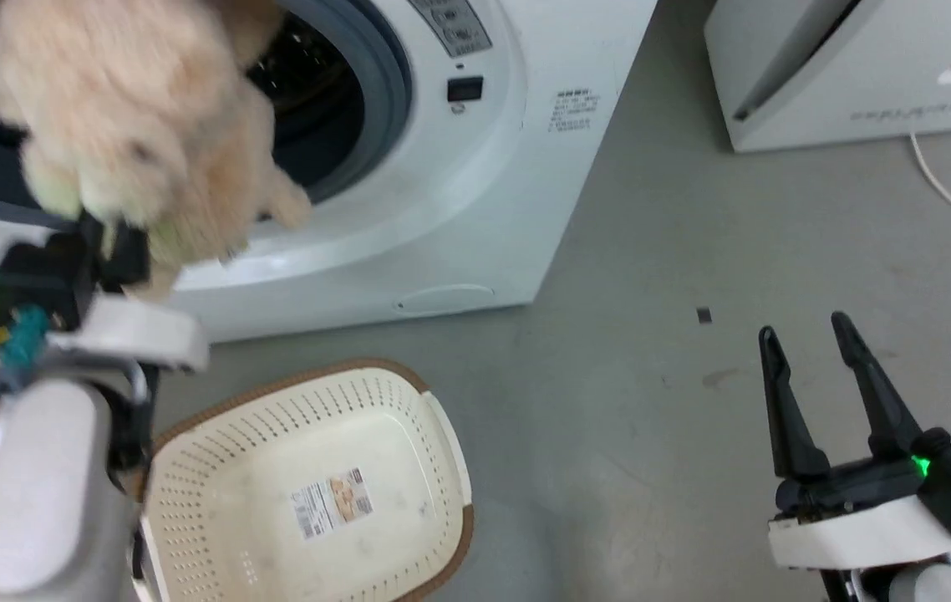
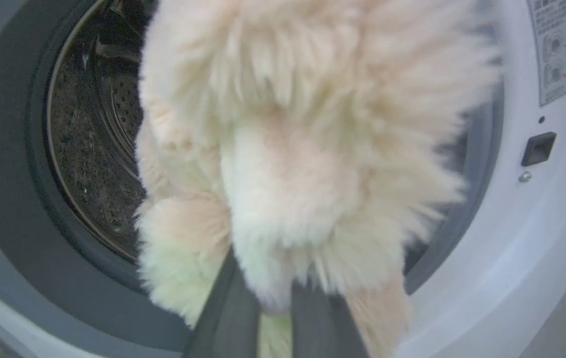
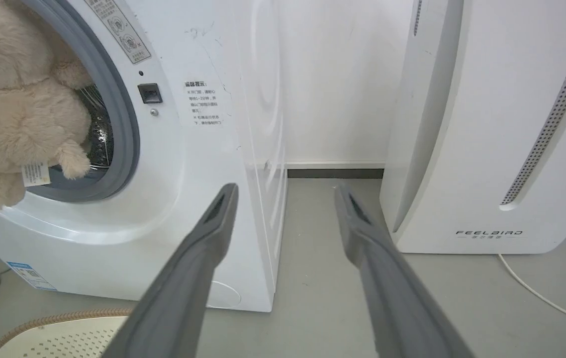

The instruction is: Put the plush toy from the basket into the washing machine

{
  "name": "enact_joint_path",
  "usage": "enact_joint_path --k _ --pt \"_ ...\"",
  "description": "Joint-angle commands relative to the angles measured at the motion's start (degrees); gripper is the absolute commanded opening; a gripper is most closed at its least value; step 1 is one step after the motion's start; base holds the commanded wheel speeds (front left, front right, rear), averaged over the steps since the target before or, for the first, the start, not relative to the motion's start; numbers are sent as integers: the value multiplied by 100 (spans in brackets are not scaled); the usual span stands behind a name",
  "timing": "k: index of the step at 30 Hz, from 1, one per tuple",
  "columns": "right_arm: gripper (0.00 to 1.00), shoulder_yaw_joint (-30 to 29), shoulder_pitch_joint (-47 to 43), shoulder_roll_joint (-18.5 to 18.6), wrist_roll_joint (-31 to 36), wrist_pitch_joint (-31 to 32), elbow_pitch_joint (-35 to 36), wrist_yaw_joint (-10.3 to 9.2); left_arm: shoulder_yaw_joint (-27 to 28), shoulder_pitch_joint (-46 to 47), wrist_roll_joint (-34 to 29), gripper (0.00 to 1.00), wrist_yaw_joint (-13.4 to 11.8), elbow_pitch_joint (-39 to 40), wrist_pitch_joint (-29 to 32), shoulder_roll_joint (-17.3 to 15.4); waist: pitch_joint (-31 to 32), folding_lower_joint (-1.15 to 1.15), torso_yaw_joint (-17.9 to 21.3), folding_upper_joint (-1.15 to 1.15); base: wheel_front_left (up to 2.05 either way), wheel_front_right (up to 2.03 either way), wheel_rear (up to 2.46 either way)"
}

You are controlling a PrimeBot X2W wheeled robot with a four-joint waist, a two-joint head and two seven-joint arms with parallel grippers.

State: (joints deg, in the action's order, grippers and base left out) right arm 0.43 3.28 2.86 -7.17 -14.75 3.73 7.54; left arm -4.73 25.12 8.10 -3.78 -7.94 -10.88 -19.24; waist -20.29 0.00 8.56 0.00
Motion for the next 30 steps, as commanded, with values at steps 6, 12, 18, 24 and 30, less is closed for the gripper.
enact_joint_path --k 6,12,18,24,30 --pt "100 40 316 1 -113 -25 182 -5 1 1465 -248 0 240 -68 419 -527 -962 0 316 0 0 0 0" --pt "100 65 474 1 -226 -25 225 -5 -142 2766 -512 0 468 -484 761 -916 -1471 0 420 0 0 0 0" --pt "100 107 628 1 -293 -25 268 -5 -495 3866 -775 0 805 -1429 1229 -1178 -1813 0 484 0 0 0 0" --pt "100 154 728 1 -299 -25 302 -5 -1079 4621 -806 0 1074 -2534 1873 -1219 -2062 0 495 0 0 0 0" --pt "100 198 813 1 -307 -25 320 -5 -2157 5098 68 0 1124 -3352 2529 -1160 -2241 0 504 0 0 0 0"
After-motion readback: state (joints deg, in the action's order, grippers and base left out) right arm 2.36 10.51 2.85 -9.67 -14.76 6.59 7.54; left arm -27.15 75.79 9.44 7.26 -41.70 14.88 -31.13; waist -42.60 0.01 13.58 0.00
